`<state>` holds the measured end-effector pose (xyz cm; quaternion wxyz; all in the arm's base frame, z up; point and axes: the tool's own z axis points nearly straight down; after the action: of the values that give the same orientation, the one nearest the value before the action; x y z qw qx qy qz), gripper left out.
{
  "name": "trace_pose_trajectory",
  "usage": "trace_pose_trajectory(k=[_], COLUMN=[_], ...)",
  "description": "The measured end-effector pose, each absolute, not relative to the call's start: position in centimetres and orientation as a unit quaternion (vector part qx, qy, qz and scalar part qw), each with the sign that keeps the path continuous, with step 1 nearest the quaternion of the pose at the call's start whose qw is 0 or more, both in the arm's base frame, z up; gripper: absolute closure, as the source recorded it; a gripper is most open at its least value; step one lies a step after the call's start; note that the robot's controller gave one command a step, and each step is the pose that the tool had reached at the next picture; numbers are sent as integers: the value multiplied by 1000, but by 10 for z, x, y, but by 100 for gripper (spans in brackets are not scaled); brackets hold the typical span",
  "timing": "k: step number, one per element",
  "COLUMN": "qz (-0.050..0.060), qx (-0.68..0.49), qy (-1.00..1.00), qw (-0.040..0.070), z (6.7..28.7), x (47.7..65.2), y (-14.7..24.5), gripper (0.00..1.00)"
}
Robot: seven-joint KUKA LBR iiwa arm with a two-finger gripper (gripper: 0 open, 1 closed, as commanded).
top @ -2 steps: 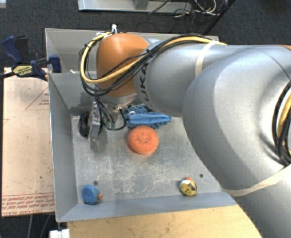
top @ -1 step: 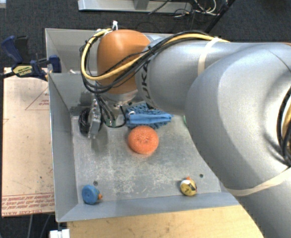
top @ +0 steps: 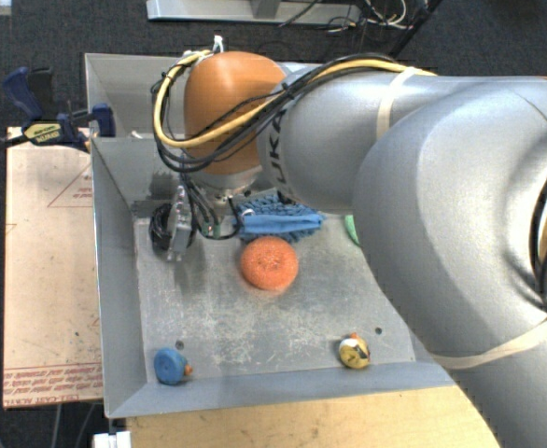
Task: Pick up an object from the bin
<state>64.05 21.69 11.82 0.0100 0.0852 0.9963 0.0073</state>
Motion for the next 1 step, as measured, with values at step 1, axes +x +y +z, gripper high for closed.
trace_pose_trajectory(k=[1], qz=[7], qx=[85], qy=[996], qw=[10], z=[137], x=[640], y=[217], gripper=[100])
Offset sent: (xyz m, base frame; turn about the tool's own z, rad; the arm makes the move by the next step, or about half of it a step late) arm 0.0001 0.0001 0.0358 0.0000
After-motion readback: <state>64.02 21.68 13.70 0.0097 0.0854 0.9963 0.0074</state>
